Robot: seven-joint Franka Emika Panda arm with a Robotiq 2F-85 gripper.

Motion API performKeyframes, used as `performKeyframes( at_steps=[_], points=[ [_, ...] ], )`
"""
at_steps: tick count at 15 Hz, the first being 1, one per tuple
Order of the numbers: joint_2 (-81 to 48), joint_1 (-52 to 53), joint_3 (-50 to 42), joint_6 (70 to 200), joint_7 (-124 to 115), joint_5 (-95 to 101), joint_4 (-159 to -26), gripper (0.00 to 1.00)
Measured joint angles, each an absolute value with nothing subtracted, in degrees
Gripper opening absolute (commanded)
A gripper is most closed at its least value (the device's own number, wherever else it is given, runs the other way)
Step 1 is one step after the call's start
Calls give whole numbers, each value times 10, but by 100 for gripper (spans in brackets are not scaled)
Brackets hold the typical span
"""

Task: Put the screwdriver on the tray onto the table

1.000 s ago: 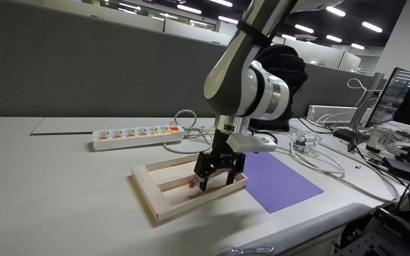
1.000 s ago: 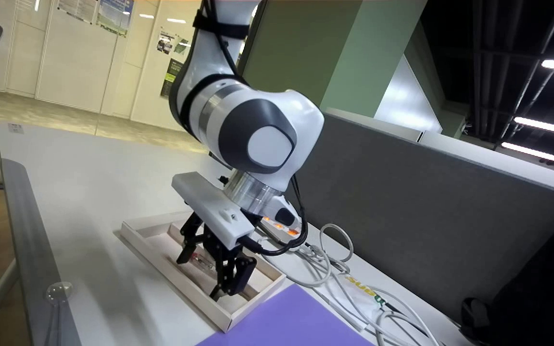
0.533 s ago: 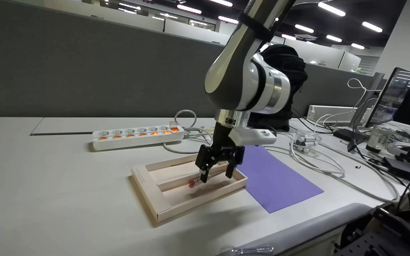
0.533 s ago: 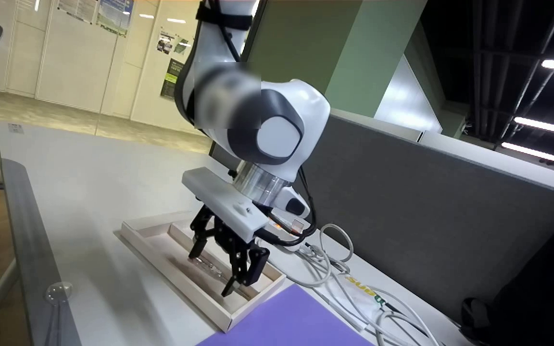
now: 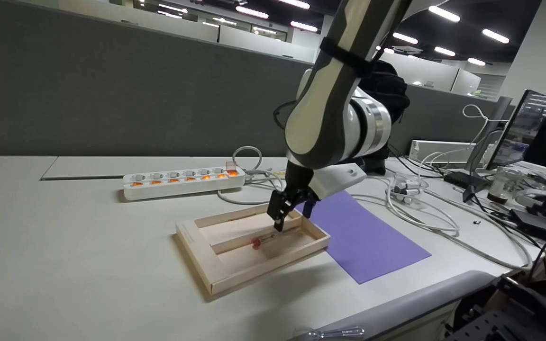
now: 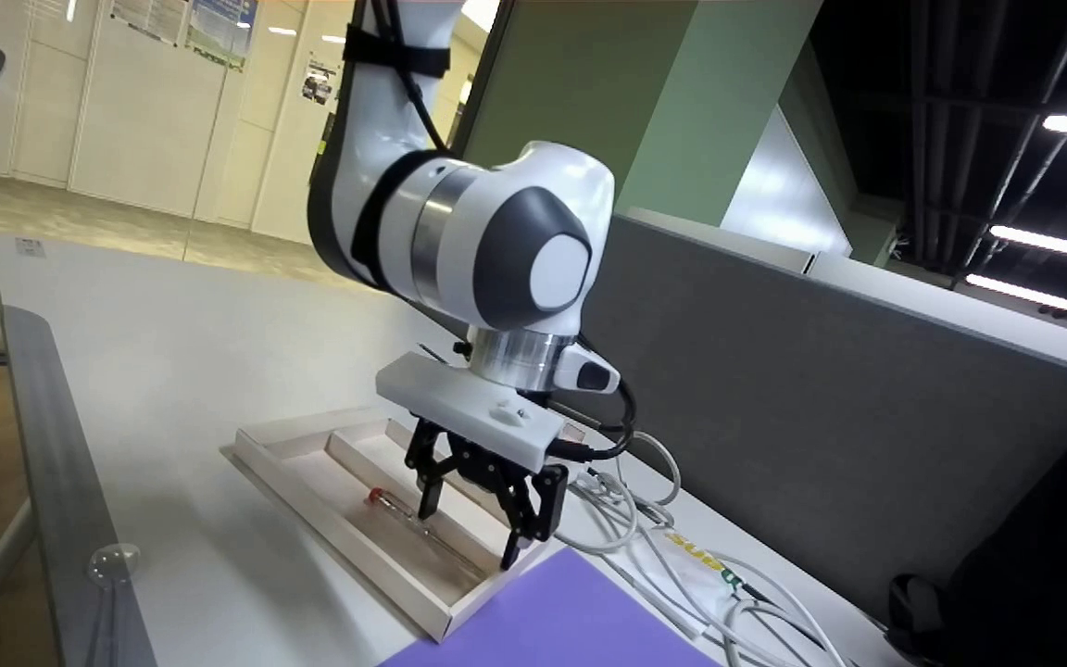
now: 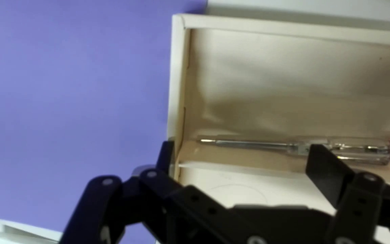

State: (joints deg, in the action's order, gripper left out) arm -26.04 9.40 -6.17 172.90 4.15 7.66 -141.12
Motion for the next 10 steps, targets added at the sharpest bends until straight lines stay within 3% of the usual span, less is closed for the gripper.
performKeyframes(
  at_steps=[10],
  points=[
    [-286, 202, -152, 1753, 9, 91, -1406, 100]
  ],
)
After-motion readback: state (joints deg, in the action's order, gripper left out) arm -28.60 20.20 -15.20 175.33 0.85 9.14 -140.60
